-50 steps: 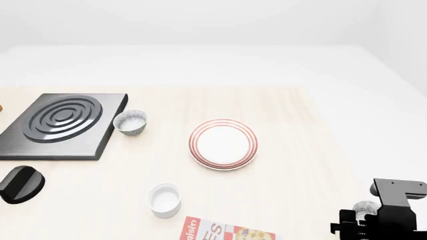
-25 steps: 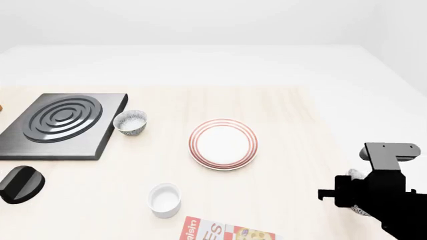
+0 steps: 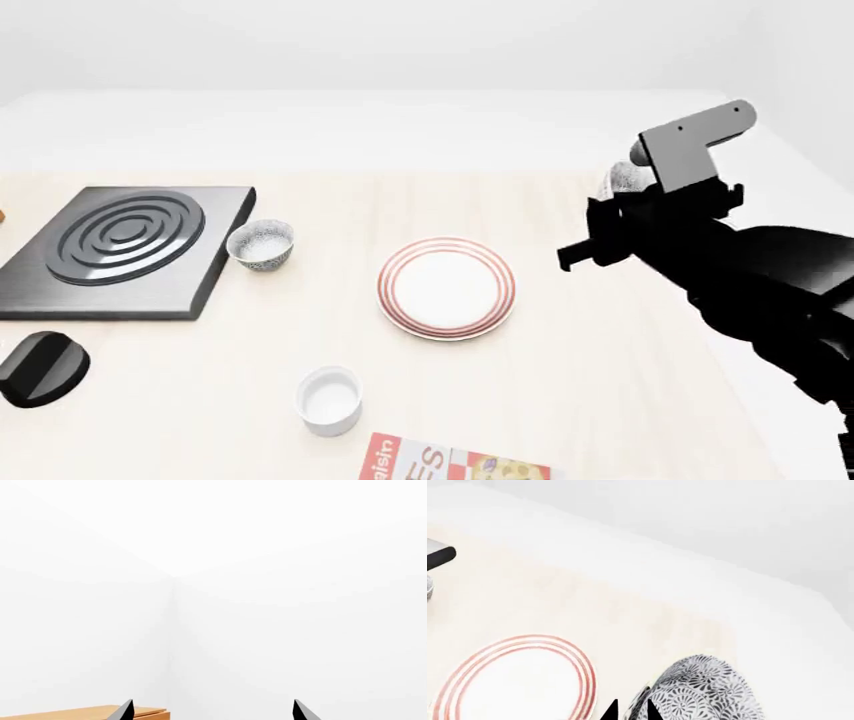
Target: Pick the akita bowl next to the cookies box and place it on the plate.
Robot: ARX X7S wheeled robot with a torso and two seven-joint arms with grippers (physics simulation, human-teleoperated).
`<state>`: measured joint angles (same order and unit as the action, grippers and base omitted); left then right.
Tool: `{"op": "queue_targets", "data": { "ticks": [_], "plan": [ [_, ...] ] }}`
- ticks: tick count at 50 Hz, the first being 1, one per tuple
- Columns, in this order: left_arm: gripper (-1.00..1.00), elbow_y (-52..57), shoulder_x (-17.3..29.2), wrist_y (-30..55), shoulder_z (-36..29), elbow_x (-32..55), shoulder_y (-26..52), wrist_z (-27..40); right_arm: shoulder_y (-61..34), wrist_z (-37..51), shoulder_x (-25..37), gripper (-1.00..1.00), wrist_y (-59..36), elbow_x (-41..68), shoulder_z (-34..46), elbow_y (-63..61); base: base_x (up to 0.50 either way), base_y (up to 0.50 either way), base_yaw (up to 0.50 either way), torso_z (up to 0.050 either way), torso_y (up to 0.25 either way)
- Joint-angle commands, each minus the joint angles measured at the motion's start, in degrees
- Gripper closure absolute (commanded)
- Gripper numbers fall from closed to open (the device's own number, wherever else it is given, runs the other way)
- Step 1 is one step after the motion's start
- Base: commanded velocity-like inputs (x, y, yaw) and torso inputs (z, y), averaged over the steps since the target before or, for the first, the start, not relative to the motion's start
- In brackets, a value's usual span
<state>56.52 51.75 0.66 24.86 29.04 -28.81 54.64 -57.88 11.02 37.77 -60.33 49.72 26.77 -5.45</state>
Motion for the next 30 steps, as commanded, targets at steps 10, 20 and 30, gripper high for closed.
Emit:
{"op": "queue_targets", "data": {
  "ticks": [10,20,30],
  "plan": [
    [-1.00,-0.10,0.20,0.09,-0.41,-0.09,0.30,0.15,-17.32,-18.25,-10.08,1.00,23.30,-26.02,24.60,12.31,0.00,0.00,0.00,0.000,0.000],
    [-1.00,-0.38,0.34,0.21,-1.03,-0.20,0.82,0.11,-21.62,-19.93,-19.32,1.00,38.60,-36.10,30.87,32.86,0.00,0.00,0.00,0.000,0.000],
    [-1.00,-0.16,0.33,0.39,-1.03,-0.35,0.78,0.17,-23.79,-20.63,-25.80,1.00,50.80,-41.20,34.40,48.24,0.00,0.00,0.00,0.000,0.000]
  ]
}}
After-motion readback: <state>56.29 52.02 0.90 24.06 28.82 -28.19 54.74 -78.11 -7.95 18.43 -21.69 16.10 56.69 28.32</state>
